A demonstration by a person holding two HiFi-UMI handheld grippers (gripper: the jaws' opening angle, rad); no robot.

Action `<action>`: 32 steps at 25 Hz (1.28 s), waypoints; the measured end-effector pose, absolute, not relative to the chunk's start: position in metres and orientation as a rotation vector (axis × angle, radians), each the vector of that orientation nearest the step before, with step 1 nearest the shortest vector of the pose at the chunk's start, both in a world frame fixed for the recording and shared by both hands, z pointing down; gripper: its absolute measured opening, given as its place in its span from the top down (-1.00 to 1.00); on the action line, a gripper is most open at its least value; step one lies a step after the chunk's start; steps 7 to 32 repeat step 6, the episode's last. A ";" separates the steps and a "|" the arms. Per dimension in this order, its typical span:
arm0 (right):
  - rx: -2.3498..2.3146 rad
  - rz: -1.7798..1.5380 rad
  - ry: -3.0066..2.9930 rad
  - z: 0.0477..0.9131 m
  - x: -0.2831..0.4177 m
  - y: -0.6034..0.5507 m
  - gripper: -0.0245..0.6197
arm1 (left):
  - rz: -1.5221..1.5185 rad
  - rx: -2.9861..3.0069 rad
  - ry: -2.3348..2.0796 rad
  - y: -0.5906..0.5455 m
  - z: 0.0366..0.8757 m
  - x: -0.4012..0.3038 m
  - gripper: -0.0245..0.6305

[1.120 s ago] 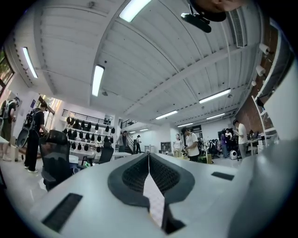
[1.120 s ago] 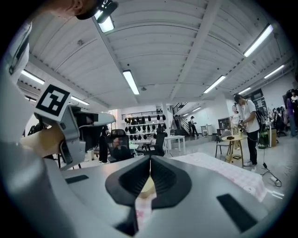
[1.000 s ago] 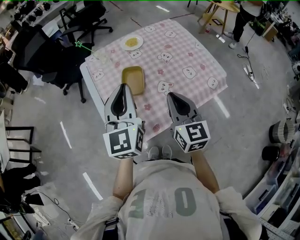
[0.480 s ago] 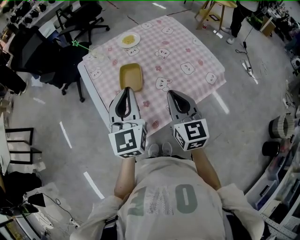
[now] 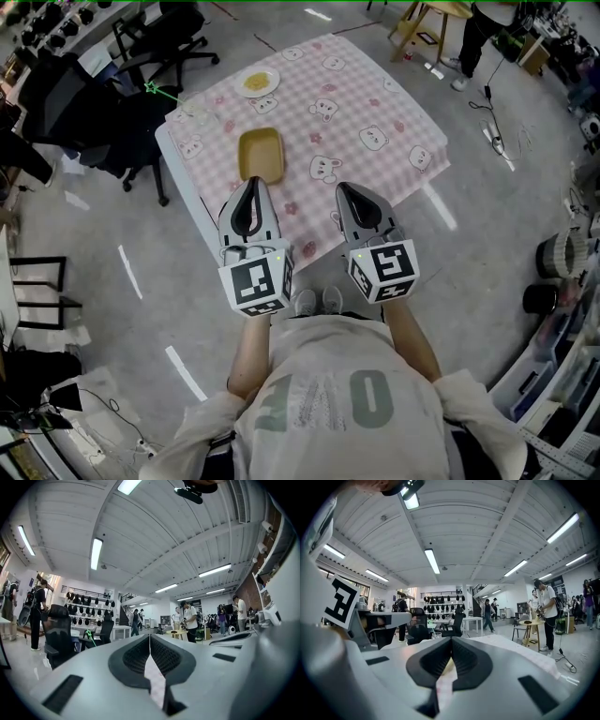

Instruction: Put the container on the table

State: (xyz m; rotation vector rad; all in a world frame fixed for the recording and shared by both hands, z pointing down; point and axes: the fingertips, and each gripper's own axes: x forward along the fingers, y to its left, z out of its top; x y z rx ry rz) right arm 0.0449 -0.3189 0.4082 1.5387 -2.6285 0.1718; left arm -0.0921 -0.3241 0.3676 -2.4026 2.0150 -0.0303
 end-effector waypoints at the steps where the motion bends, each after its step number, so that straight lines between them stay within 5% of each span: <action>1: 1.541 0.171 -2.630 0.407 0.046 -0.319 0.83 | -0.028 -2.399 2.021 -0.324 0.367 -0.092 0.83; 32: 1.528 0.157 -2.625 0.405 0.045 -0.317 0.83 | -0.043 -2.384 2.045 -0.323 0.369 -0.096 0.83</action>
